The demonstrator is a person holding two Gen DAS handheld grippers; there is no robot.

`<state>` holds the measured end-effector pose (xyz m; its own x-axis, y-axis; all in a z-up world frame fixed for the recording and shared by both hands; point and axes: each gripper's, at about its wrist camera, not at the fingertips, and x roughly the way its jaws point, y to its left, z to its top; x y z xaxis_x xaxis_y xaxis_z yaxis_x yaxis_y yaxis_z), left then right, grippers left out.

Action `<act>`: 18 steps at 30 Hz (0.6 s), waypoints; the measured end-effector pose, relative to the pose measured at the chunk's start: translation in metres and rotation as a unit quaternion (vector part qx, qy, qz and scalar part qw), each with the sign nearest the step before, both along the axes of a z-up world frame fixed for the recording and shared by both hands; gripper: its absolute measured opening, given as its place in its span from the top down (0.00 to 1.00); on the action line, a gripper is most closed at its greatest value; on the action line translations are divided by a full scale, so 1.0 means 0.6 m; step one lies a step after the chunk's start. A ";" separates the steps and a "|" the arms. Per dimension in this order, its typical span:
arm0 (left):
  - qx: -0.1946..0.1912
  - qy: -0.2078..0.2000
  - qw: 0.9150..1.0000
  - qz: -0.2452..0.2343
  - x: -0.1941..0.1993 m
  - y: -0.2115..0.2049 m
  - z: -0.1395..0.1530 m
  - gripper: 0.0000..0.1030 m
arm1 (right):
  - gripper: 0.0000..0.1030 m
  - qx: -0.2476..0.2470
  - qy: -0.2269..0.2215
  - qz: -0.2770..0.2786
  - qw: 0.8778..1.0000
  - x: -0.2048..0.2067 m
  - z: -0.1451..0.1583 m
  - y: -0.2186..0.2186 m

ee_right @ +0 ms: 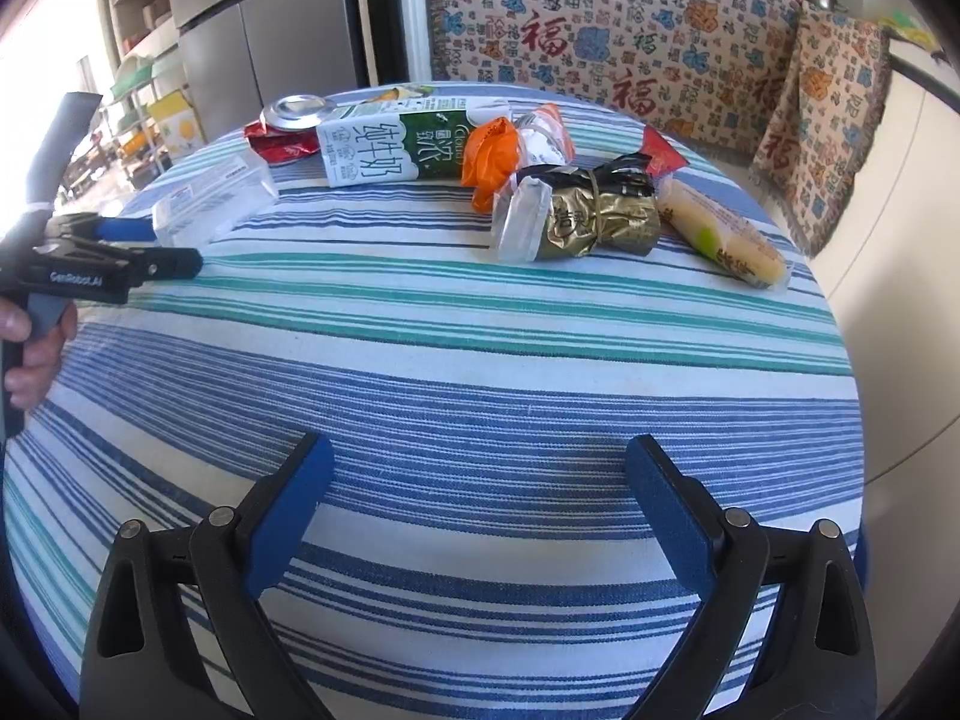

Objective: Collect trash
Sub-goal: 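Return to the table and grasp the clear plastic box with left gripper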

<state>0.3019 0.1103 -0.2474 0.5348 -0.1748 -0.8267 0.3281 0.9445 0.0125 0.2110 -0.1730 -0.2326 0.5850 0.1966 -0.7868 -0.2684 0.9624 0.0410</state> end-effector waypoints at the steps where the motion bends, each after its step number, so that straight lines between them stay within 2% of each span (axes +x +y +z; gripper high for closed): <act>1: -0.001 -0.005 1.000 -0.006 0.002 -0.002 0.000 0.00 | 0.05 0.000 0.000 -0.001 1.000 -0.001 0.000 -0.001; 6: 0.002 -0.012 1.000 -0.028 0.010 -0.016 0.000 0.00 | 0.04 -0.001 0.002 -0.009 1.000 0.000 -0.001 -0.004; 13: -0.002 -0.013 1.000 -0.020 0.032 -0.019 0.002 0.03 | 0.02 -0.004 0.003 -0.019 1.000 0.001 -0.001 -0.006; 18: -0.008 -0.026 0.999 -0.036 0.022 -0.022 0.006 0.23 | 0.01 -0.005 0.004 -0.023 1.000 0.001 -0.001 -0.007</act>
<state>0.3153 0.0973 -0.2437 0.5627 -0.2274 -0.7947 0.3948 0.9186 0.0167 0.2114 -0.1771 -0.2333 0.5869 0.1626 -0.7932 -0.2236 0.9741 0.0342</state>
